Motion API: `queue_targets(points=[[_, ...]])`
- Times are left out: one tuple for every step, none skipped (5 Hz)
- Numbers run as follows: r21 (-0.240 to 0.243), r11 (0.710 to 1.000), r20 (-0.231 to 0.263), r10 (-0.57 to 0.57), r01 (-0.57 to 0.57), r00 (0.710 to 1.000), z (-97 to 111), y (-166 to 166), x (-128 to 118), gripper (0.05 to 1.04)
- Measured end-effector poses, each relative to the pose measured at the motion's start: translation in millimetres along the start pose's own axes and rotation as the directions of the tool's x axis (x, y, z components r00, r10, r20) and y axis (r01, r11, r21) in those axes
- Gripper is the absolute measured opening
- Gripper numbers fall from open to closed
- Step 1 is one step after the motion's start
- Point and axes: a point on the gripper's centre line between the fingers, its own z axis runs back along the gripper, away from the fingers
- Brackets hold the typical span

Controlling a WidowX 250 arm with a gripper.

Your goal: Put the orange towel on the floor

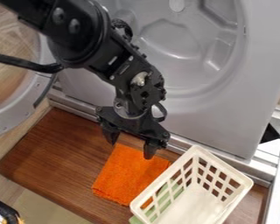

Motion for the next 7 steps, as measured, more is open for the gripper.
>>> queue_targets(points=[[0.000, 1.000, -0.026, -0.002, 0.002, 1.000, -5.5, -0.6, -5.6, 0.999], [-0.034, 0.999, -0.089, 0.007, -0.010, 0.996, -32.2, -2.7, -14.9, 0.999], [-0.037, 0.999, -0.112, 0.000, -0.004, 0.994, -51.4, -5.3, -20.7, 0.999], [-0.027, 0.999, -0.119, 0.022, -0.025, 0.993, -70.1, -4.0, -20.9, 0.999], [-0.039, 0.997, -0.155, 0.063, -0.070, 0.986, -91.4, 2.6, -25.9, 0.999], [-0.059, 0.996, -0.167, 0.063, -0.074, 0.984, -101.6, 1.7, -26.5, 0.999], [-0.054, 0.995, -0.166, 0.072, -0.082, 0.983, -101.4, 3.0, -26.5, 0.998]])
